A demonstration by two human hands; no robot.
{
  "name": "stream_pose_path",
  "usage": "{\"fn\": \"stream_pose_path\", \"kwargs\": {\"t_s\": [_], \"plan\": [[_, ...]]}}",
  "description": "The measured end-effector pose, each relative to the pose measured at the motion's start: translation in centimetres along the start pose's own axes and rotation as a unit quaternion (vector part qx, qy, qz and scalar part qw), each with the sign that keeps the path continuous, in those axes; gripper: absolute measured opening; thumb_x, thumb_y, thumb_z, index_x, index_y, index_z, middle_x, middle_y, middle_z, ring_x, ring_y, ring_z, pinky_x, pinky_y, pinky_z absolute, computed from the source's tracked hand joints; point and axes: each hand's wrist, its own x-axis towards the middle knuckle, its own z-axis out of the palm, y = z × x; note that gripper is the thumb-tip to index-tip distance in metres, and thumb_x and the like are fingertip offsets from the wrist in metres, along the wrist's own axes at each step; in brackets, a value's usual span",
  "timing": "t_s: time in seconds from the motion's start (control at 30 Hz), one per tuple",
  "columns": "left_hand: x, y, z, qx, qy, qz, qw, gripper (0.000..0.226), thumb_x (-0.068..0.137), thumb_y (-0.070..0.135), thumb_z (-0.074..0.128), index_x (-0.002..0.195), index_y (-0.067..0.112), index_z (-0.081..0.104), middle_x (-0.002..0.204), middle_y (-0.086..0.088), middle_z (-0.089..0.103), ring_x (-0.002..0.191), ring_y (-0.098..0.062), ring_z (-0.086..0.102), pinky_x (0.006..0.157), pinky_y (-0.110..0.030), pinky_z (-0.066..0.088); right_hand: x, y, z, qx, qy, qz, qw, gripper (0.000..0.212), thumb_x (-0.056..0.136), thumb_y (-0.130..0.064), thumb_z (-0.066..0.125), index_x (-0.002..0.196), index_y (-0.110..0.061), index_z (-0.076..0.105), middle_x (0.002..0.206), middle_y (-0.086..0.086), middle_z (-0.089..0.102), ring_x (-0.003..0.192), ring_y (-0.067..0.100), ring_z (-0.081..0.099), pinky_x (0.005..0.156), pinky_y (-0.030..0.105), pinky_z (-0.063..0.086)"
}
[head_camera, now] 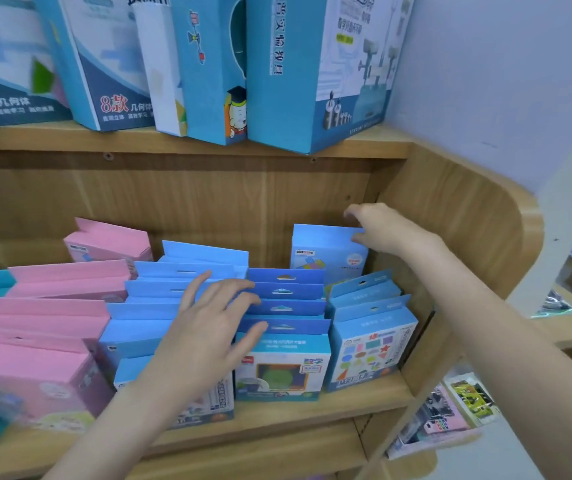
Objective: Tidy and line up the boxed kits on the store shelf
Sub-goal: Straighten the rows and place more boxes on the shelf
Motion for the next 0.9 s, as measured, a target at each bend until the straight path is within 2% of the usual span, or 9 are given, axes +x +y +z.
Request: {"fn": "stream_pose_path", "kwargs": {"t_s": [0.07,0.13,0.2,0.27,0.4,0.53,0.7,0.9], "plan": [[-0.5,-0.6,-0.2,0.001,-0.001,-0.015,1.000,0.036,0.088,0.043,0.039,0.094,0.019,0.065,0.106,0.004,0.062,0.099,-0.014,0.057,0.103,-0.043,0.024,1.5,-0.1,1.0,-0.004,-0.035,0.018,0.999,0.040,0.089,-0.009,0.053,0.128,-0.006,0.046,0.126,0.018,0.053,0.113,0.033,0.051,0.090,0.040,0.046],[-0.9,-0.9,-0.1,0.000,0.003,-0.023,1.000,0.033,0.088,0.039,0.040,0.094,0.018,0.064,0.106,0.004,0.062,0.099,-0.014,0.056,0.102,-0.044,0.025,2.3,-0.2,2.2,-0.012,-0.041,0.032,0.999,0.034,0.087,-0.004,0.048,0.121,-0.009,0.053,0.121,0.017,0.057,0.108,0.034,0.054,0.079,0.035,0.047],[-1.1,-1.0,0.0,-0.001,0.018,-0.027,0.999,0.031,0.088,0.037,0.040,0.094,0.018,0.064,0.106,0.003,0.062,0.100,-0.012,0.052,0.102,-0.044,0.026,2.6,-0.2,2.8,-0.004,0.001,0.044,0.999,0.033,0.086,-0.001,0.044,0.111,-0.014,0.060,0.115,0.016,0.059,0.103,0.035,0.056,0.069,0.032,0.040],[-1.3,-1.1,0.0,-0.002,0.038,-0.035,0.999,0.030,0.089,0.035,0.040,0.095,0.017,0.064,0.106,0.003,0.062,0.100,-0.012,0.051,0.103,-0.043,0.025,2.6,-0.1,2.9,-0.008,0.048,0.044,0.998,0.031,0.088,-0.003,0.041,0.108,-0.016,0.061,0.112,0.016,0.060,0.101,0.036,0.056,0.068,0.032,0.038],[-1.0,-2.3,-1.3,-0.001,0.100,-0.083,0.991,0.031,0.089,0.032,0.039,0.097,0.015,0.064,0.105,0.001,0.064,0.102,-0.012,0.049,0.104,-0.038,0.020,1.6,-0.9,1.8,-0.005,0.151,0.020,0.988,0.030,0.093,-0.009,0.039,0.116,-0.017,0.057,0.111,0.019,0.060,0.099,0.040,0.056,0.074,0.039,0.044],[-1.8,-4.4,-3.0,0.036,0.127,-0.165,0.977,0.036,0.091,0.033,0.033,0.100,0.014,0.062,0.105,0.000,0.065,0.103,-0.020,0.052,0.102,-0.040,0.022,1.1,-3.2,0.6,0.008,0.196,-0.026,0.980,0.027,0.094,-0.012,0.040,0.116,-0.014,0.057,0.105,0.021,0.061,0.094,0.042,0.057,0.070,0.040,0.045],[-3.7,-4.9,-3.2,0.059,0.126,-0.175,0.975,0.036,0.090,0.032,0.033,0.098,0.014,0.063,0.099,0.000,0.065,0.100,-0.015,0.047,0.102,-0.042,0.021,1.4,-6.0,0.8,0.066,0.201,-0.065,0.975,0.025,0.094,-0.013,0.040,0.115,-0.013,0.055,0.100,0.022,0.062,0.088,0.043,0.058,0.068,0.041,0.048],[-4.9,-5.7,-3.6,0.064,0.134,-0.170,0.974,0.032,0.089,0.030,0.035,0.097,0.016,0.063,0.099,0.002,0.065,0.102,-0.013,0.047,0.103,-0.043,0.021,2.2,-8.8,1.5,0.130,0.182,-0.084,0.971,0.023,0.095,-0.013,0.038,0.111,-0.015,0.054,0.094,0.021,0.062,0.076,0.041,0.060,0.063,0.051,0.054]]}}
